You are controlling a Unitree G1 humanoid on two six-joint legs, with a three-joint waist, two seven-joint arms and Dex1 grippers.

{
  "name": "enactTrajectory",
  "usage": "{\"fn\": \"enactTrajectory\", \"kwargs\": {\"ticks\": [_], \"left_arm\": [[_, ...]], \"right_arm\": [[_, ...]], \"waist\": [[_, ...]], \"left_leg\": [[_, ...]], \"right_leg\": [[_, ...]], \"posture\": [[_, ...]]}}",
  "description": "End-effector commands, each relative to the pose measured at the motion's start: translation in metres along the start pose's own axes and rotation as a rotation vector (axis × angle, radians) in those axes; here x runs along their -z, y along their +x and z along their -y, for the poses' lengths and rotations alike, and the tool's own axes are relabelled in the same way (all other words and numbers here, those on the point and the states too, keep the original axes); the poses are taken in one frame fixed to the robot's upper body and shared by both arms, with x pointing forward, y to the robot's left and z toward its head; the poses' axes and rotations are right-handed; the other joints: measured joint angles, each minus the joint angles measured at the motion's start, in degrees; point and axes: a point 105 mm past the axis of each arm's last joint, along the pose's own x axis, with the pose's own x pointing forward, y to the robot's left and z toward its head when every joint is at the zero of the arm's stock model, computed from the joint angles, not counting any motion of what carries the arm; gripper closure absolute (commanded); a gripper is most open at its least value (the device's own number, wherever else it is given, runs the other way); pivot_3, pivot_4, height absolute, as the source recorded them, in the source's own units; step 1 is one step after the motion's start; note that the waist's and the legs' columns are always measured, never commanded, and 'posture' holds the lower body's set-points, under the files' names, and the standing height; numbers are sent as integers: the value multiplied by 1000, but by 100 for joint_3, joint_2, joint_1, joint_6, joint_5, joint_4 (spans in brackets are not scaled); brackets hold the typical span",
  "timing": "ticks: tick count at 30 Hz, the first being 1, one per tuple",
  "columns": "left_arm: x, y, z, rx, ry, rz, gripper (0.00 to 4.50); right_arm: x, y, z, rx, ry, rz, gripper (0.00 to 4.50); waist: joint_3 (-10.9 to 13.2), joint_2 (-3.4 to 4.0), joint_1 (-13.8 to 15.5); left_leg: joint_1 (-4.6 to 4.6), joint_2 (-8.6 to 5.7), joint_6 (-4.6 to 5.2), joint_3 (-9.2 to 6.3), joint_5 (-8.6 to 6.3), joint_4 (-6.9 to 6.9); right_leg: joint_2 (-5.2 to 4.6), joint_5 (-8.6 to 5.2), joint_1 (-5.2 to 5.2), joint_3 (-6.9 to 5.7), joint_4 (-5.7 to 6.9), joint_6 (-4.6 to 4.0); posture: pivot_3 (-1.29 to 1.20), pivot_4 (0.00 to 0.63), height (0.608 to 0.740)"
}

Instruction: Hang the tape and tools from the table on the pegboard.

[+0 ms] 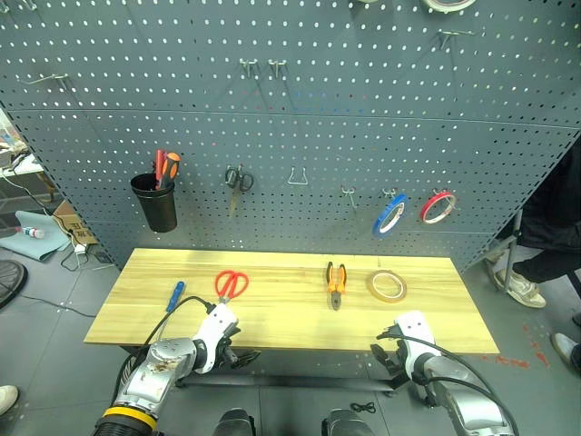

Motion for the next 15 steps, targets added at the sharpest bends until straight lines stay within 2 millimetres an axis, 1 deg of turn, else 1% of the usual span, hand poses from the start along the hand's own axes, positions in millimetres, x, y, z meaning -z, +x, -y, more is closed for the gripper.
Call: {"fn": "enactTrajectory", "kwargs": {"ticks": [1,4,7,9,10,12,13,14,15], "left_arm": [[-10,-2,-1,2,35,32,12],[-12,-5,3,12,11,57,12],[-14,-7,8,19,17,71,12],[-19,-10,11,29,23,92,12],[-22,-11,11,26,28,103,12],[-40,-19,12,31,55,175,12],[-52,-24,10,22,64,215,12],[-59,-27,10,16,69,240,12],[-66,-30,11,18,79,263,12]], "right_arm": [[-19,-3,5,16,-17,65,0],[-25,-6,7,11,-39,73,0],[-27,-9,8,10,-45,79,0],[-30,-11,9,11,-50,85,0],[-32,-13,10,12,-57,91,0],[-40,-17,13,13,-129,104,0],[-47,-21,17,21,-161,120,0],[-51,-24,19,27,-181,131,0],[-56,-27,21,30,-189,142,0]], "waist": [[0,0,0],[0,0,-2],[0,0,6],[2,0,14],[4,0,19],[31,0,24],[77,6,28],[97,9,30],[121,5,30]], "left_leg": [[0,0,0,0,0,0],[0,0,0,0,0,0],[0,0,0,0,0,0],[0,0,0,0,0,0],[0,1,0,0,0,0],[0,0,0,0,0,0],[1,0,0,0,0,4],[1,0,0,2,-1,4],[1,-1,0,3,-1,5]], "right_leg": [[0,0,0,0,0,0],[0,0,0,0,0,0],[0,0,0,1,0,0],[0,-1,-1,1,0,-1],[0,-2,-1,1,0,-2],[-1,-3,-1,2,-1,-4],[-2,-4,-1,2,1,-6],[-2,-5,-2,7,0,-7],[-3,-5,-3,11,1,-7]], "posture": [[85,0,740],[86,2,740],[87,22,740],[87,30,740],[89,44,740],[91,75,740],[93,95,740],[93,104,740],[95,126,740]]}}
